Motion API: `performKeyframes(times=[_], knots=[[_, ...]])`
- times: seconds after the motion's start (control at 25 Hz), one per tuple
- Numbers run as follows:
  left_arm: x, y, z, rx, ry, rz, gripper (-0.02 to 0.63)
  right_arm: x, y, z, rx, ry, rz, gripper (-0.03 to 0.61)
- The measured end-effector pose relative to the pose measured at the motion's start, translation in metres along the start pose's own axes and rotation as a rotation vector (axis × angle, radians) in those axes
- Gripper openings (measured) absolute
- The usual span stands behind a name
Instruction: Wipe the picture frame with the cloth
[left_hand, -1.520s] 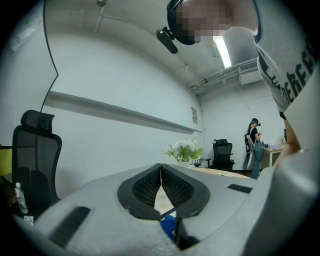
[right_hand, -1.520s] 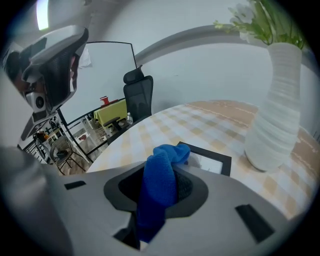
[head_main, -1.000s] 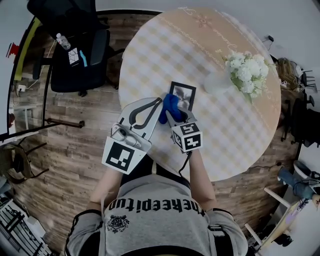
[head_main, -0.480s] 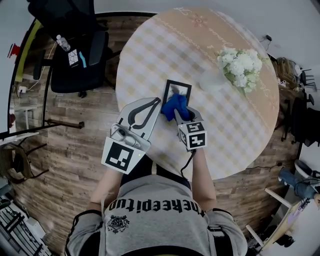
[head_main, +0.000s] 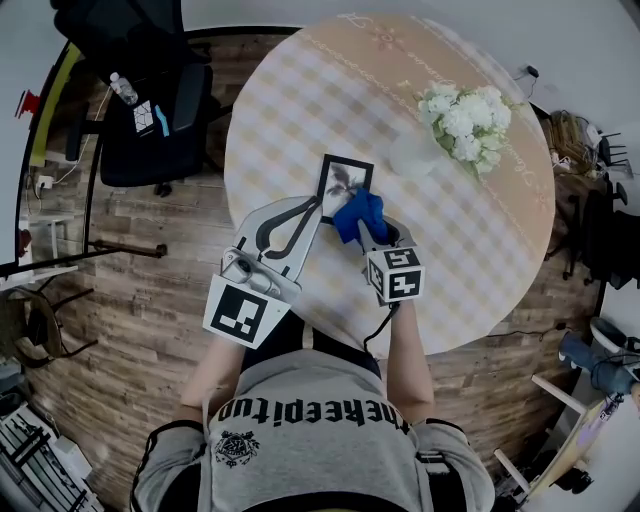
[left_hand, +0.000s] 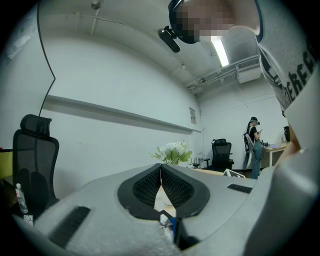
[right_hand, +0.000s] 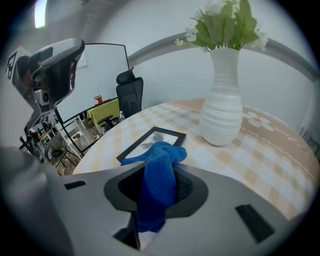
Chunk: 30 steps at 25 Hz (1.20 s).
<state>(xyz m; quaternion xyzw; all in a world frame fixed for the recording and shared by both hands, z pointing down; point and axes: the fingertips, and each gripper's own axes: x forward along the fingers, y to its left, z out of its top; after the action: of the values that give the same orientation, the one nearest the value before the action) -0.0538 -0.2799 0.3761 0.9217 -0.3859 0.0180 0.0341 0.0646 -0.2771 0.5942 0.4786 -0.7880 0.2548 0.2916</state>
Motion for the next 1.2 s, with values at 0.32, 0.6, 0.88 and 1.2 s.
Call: performKeyframes(times=[0.32, 0.6, 0.88, 1.2], knots=[[-0.005, -0.011, 0.005, 0.009, -0.009, 0.014, 0.018, -0.003, 0.000, -0.001, 0.023, -0.040, 0.008, 0.092], [-0.011, -0.027, 0.014, 0.021, -0.026, 0.035, 0.018, -0.037, 0.004, 0.016, 0.013, -0.162, 0.018, 0.092], [-0.016, -0.054, 0.026, 0.040, -0.052, 0.053, 0.018, -0.082, 0.007, 0.033, -0.006, -0.265, 0.032, 0.092], [-0.025, -0.089, 0.039, 0.068, -0.086, 0.069, 0.018, -0.137, 0.013, 0.051, -0.047, -0.384, 0.050, 0.092]])
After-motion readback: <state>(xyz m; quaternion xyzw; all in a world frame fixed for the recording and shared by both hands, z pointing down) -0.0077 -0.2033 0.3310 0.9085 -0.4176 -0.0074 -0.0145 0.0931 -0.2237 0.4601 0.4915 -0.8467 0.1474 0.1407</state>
